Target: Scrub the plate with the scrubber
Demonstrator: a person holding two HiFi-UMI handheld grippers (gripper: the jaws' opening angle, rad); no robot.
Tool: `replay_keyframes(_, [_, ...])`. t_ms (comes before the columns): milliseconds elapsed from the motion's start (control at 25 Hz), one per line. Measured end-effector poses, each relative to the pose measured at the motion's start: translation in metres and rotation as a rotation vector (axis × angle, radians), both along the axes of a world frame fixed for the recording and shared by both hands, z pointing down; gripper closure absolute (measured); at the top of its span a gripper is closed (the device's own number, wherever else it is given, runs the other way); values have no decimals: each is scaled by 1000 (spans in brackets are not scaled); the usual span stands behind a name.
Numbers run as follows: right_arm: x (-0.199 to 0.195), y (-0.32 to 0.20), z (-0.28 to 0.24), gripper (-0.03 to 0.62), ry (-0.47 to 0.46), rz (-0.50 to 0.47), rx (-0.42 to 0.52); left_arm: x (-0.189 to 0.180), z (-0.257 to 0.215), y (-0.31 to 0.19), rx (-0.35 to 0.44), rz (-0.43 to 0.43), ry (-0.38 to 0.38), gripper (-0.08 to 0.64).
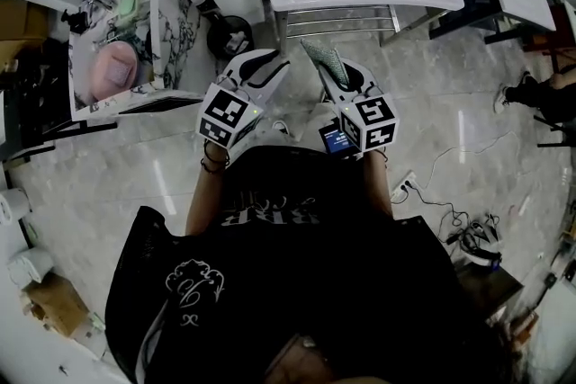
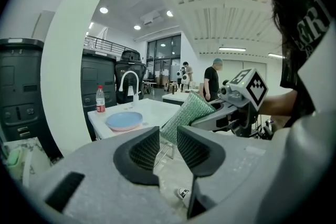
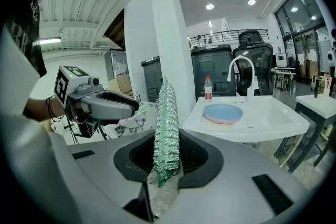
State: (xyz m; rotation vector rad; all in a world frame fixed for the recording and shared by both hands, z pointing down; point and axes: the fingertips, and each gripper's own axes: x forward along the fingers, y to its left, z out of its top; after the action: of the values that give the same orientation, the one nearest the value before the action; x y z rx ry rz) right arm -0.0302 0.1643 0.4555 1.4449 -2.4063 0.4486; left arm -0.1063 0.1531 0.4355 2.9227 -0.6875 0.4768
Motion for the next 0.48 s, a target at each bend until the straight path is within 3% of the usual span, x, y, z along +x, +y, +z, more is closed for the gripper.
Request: replay_keyframes(480, [-14,24,-6,506,50,15,22,-9,-4,18,37,31,50,445])
